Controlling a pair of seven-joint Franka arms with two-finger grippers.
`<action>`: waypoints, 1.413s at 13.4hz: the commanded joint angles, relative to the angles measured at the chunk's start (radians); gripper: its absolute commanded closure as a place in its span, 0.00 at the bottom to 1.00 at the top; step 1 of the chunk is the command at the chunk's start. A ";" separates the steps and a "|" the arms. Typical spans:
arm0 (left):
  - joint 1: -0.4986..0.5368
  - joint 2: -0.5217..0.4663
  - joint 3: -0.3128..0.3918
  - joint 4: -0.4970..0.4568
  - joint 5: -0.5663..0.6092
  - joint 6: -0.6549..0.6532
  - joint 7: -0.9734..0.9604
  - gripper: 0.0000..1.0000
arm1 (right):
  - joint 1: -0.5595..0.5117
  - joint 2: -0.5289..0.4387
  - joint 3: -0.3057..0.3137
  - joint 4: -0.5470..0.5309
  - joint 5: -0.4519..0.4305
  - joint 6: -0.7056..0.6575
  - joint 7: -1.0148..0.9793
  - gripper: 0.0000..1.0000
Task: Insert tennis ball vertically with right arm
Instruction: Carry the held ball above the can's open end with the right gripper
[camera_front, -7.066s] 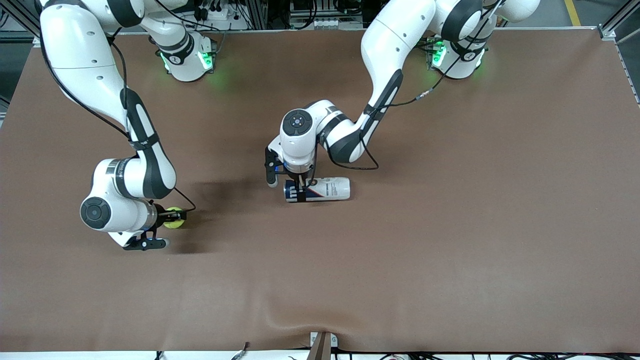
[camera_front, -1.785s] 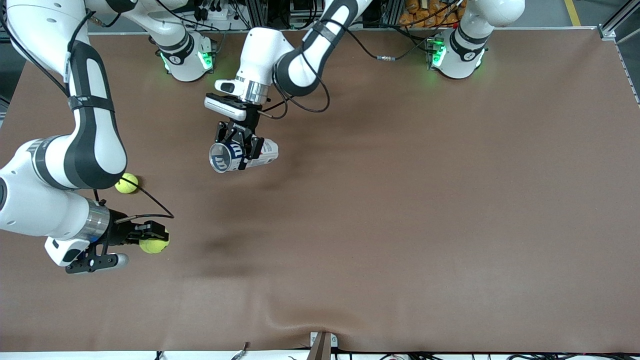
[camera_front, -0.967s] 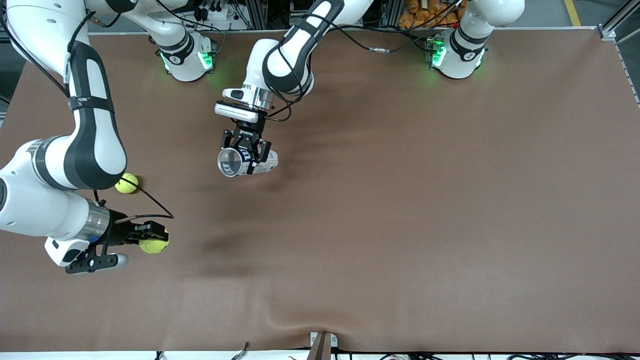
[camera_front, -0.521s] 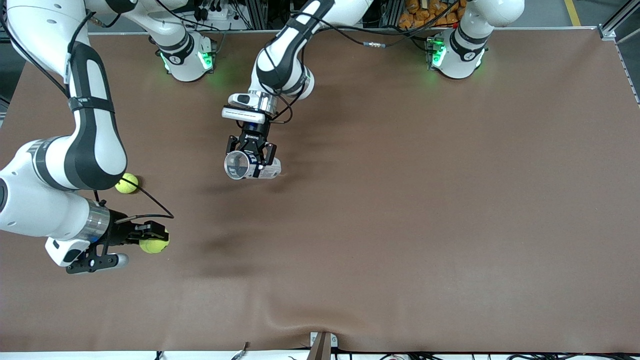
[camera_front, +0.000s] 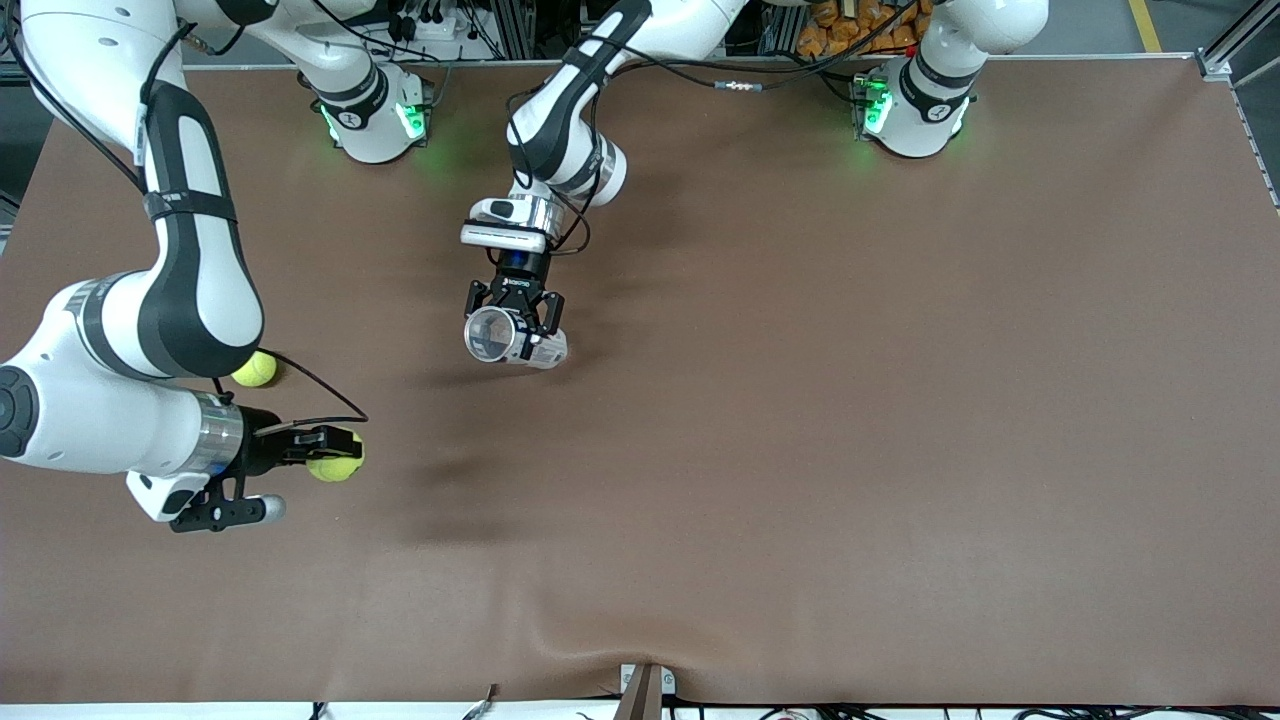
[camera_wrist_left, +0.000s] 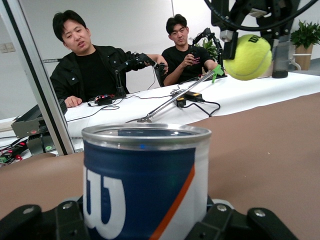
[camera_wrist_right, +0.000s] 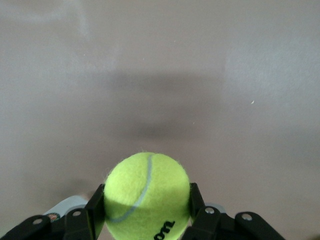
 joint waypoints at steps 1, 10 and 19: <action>-0.004 0.006 0.014 0.006 0.044 -0.030 -0.065 0.27 | 0.020 -0.024 0.001 -0.002 0.019 -0.052 0.061 0.78; 0.003 0.052 0.014 0.005 0.166 -0.086 -0.226 0.27 | 0.133 -0.105 -0.001 -0.003 0.018 -0.202 0.324 0.79; 0.006 0.084 -0.020 0.006 0.286 -0.175 -0.447 0.27 | 0.319 -0.104 -0.001 -0.037 0.012 -0.216 0.579 0.78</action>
